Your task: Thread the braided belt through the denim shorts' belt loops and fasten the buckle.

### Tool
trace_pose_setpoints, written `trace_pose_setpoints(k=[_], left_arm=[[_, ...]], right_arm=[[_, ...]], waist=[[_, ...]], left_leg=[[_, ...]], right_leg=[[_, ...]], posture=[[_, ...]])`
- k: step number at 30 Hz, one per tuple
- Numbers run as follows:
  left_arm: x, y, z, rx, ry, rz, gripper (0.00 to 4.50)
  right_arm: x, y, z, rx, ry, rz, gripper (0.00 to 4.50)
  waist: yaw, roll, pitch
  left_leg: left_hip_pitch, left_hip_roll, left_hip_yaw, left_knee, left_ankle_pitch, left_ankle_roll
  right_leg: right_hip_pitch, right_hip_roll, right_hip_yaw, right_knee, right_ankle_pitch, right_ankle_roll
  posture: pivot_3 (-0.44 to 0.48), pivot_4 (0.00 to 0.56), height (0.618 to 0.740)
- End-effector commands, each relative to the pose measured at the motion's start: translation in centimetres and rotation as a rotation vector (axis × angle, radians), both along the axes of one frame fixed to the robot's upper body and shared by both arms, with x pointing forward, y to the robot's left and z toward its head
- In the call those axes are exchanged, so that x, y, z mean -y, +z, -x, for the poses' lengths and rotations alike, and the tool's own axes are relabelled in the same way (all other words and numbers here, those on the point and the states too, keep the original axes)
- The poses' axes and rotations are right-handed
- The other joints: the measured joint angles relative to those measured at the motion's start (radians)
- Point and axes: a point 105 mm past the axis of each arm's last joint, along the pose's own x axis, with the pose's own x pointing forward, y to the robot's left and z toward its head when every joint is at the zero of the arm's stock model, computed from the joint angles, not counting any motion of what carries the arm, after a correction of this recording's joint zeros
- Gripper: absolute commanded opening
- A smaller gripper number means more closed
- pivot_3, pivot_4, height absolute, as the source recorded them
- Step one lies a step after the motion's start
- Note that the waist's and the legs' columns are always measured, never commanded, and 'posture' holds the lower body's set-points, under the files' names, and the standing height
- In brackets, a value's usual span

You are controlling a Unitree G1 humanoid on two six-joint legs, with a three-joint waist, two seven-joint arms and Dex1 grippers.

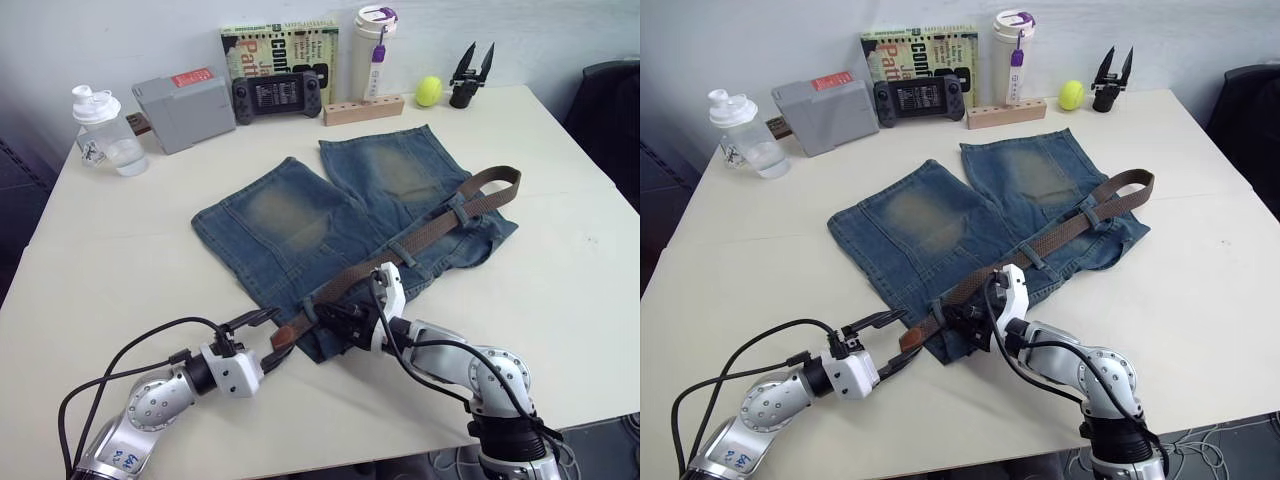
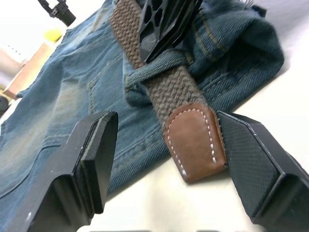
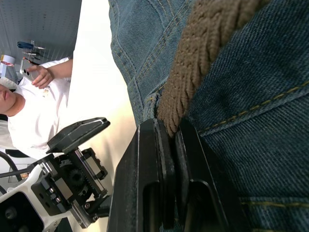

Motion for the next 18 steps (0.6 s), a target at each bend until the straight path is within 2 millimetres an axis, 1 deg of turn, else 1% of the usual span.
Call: trace_pose_setpoints(k=[1, 9, 15, 17, 18], left_arm=[[-2.1, -1.1, -0.5, -0.015, 0.087, -0.071, 3.59], [-1.4, -1.2, -0.7, 0.010, 0.053, -0.088, 3.59], [-1.0, -1.5, -0.4, 0.025, 0.000, -0.133, 3.59], [-1.0, -1.5, -0.4, 0.030, -0.004, -0.140, 3.04], [-0.9, -1.4, -0.4, 0.035, -0.007, -0.140, 2.85]], right_arm=[[-0.3, 0.7, 0.4, 0.016, 0.017, -0.031, 0.00], [-0.5, 0.7, 0.2, 0.017, 0.018, -0.035, 0.00], [-0.5, 0.8, 0.2, 0.018, 0.014, -0.036, 0.00], [-0.5, 0.8, 0.2, 0.018, 0.013, -0.037, 0.00], [-0.5, 0.8, 0.2, 0.019, 0.012, -0.037, 0.00]], waist=[[0.000, 0.000, 0.000], [0.001, 0.000, 0.000], [0.002, 0.000, 0.000], [0.001, 0.000, 0.000], [0.001, 0.000, 0.000]], left_leg=[[0.000, 0.000, 0.000, 0.000, 0.000, 0.000], [0.000, 0.000, 0.000, 0.000, 0.000, 0.000], [0.000, 0.000, 0.000, 0.000, 0.000, 0.000], [0.000, 0.000, 0.000, 0.000, 0.000, 0.000], [0.000, 0.000, 0.000, 0.000, 0.000, 0.000]], right_leg=[[0.000, 0.000, 0.000, 0.000, 0.000, 0.000], [0.000, -0.001, 0.000, 0.000, 0.000, 0.000], [0.000, -0.001, 0.000, 0.000, 0.000, 0.000], [0.000, -0.001, 0.000, 0.000, 0.000, 0.000], [0.000, -0.001, 0.000, 0.000, 0.000, 0.000]], posture=[[0.000, 0.150, 0.720], [0.000, 0.150, 0.720], [0.000, 0.150, 0.720], [0.000, 0.150, 0.720], [0.000, 0.150, 0.720]])
